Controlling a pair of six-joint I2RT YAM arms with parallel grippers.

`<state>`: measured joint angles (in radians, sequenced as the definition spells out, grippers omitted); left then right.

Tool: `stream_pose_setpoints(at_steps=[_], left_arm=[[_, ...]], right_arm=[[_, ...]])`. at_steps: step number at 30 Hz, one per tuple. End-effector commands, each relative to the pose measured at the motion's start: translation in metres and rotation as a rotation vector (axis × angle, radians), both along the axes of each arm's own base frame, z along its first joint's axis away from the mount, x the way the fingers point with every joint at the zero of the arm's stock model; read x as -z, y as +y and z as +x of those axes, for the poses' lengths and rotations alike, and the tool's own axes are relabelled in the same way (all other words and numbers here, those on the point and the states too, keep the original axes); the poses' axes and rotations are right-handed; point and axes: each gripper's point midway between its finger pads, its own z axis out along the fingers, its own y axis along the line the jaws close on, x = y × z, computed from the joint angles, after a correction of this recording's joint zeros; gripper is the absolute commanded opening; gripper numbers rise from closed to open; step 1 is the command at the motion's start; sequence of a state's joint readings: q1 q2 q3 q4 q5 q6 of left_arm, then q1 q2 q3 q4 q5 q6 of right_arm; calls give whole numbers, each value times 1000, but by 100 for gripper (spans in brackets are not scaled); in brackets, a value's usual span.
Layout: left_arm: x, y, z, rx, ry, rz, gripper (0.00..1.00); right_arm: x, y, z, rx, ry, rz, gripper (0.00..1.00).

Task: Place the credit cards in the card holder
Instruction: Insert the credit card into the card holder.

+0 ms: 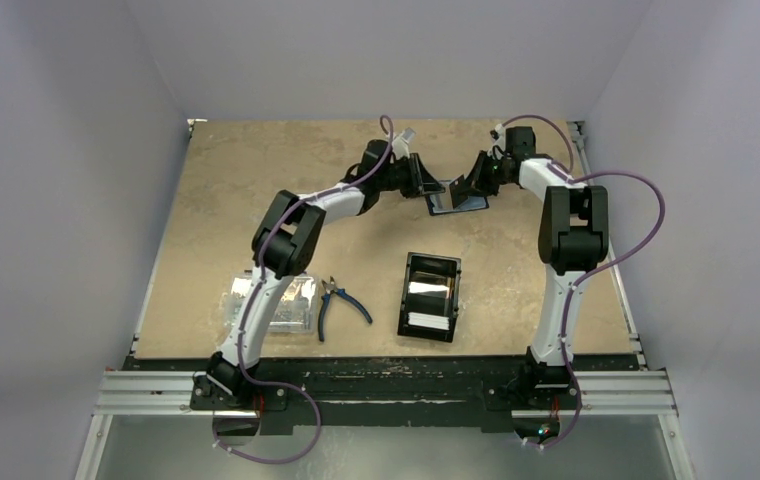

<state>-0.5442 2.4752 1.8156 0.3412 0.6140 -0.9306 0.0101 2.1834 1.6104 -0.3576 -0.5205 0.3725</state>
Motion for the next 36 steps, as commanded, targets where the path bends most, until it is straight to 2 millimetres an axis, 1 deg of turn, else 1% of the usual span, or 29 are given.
stream_pose_setpoints(at_steps=[1, 4, 6, 8, 10, 11, 15, 17, 22, 30, 36], left_arm=[[7, -14, 7, -2, 0, -28, 14], [23, -15, 9, 1, 19, -5, 13], [35, -12, 9, -5, 38, 23, 12], [49, -7, 9, -22, 49, 77, 10], [62, 0, 9, -32, 64, 126, 10], [68, 3, 8, -35, 74, 143, 9], [88, 19, 9, -61, 123, 186, 8], [94, 26, 10, -66, 139, 203, 8], [98, 34, 10, -70, 138, 229, 8], [98, 34, 11, -64, 137, 227, 7], [99, 34, 11, -59, 136, 233, 8]], right_arm=[[-9, 1, 3, -29, -38, 11, 0], [-13, 1, 5, -43, -45, 9, 0], [-15, -1, 5, -53, -48, -1, 0], [-18, -1, 4, -65, -53, -5, 0], [-21, -11, 5, -65, -62, 13, 0], [-22, -12, 3, -77, -60, 23, 0], [-18, -15, -1, -120, -44, 19, 0], [-15, -13, -3, -141, -33, 40, 0], [-10, -4, -5, -207, -20, 97, 0], [4, -7, -5, -215, 13, 79, 0], [6, -2, -7, -240, 17, 113, 0]])
